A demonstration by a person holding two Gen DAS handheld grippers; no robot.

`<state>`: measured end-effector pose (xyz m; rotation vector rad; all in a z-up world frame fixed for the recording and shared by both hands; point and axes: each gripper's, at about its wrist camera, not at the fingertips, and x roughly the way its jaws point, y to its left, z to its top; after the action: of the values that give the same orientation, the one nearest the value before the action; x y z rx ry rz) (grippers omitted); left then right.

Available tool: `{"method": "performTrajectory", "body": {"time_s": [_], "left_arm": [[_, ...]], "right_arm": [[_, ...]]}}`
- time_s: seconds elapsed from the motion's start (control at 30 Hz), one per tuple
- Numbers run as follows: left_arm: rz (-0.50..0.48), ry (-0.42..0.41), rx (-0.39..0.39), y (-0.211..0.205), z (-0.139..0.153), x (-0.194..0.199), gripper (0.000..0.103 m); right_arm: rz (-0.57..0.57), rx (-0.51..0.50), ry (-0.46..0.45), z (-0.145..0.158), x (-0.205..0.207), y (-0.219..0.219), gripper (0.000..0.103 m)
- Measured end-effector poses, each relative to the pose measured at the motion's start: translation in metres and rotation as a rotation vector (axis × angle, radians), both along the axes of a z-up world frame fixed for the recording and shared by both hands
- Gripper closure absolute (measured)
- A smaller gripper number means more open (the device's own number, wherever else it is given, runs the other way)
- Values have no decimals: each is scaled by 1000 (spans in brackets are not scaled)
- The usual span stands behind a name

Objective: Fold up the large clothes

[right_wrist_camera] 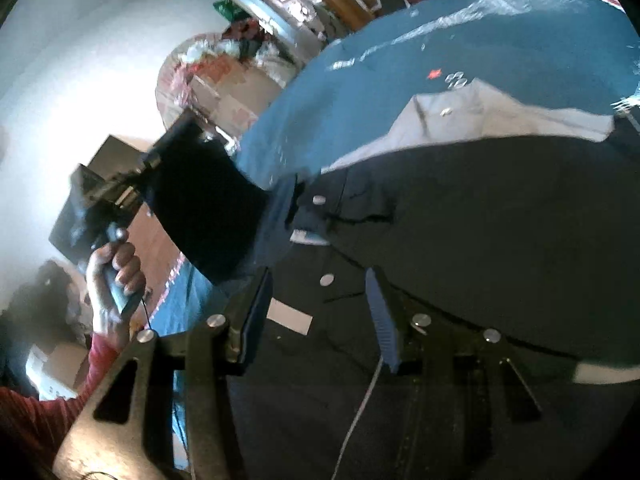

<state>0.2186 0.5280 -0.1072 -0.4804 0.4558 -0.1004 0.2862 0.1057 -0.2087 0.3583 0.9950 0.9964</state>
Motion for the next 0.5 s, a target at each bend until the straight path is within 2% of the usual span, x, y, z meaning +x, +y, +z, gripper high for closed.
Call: {"method": "performTrajectory", "body": {"time_s": [0.03,0.07,0.1,0.13,0.2,0.23,0.27,0.3,0.37,0.4,0.5], "left_arm": [[-36,-9,4,-27,0,5,87],[-101,11,14,-65,-13,19,75],[-139,47,23,-87,-26,29,50],[-163,95,37,-106,-44,37,39],[-224,243,35,-141,-93,49,43],[-245,323,2,-148,-118,48,51],[-248,359,-19,-149,-129,45,56],[-228,381,-42,-143,-142,33,58],[-148,375,-66,-129,-151,4,54],[-92,372,-78,-113,-155,-11,50],[100,347,-156,-62,-171,-59,49]], "right_arm": [[-17,7,-4,3,0,-9,54],[-47,15,-12,5,1,-26,54],[-69,21,-13,7,2,-37,50],[-104,33,-3,6,4,-57,41],[-163,37,21,0,7,-88,36],[-190,25,33,-4,9,-103,36],[-207,9,50,-10,11,-117,36],[-210,-5,69,-16,16,-127,36],[-211,-45,98,-30,30,-137,36],[-202,-53,115,-34,37,-138,36],[-163,-18,213,-51,64,-122,36]]}}
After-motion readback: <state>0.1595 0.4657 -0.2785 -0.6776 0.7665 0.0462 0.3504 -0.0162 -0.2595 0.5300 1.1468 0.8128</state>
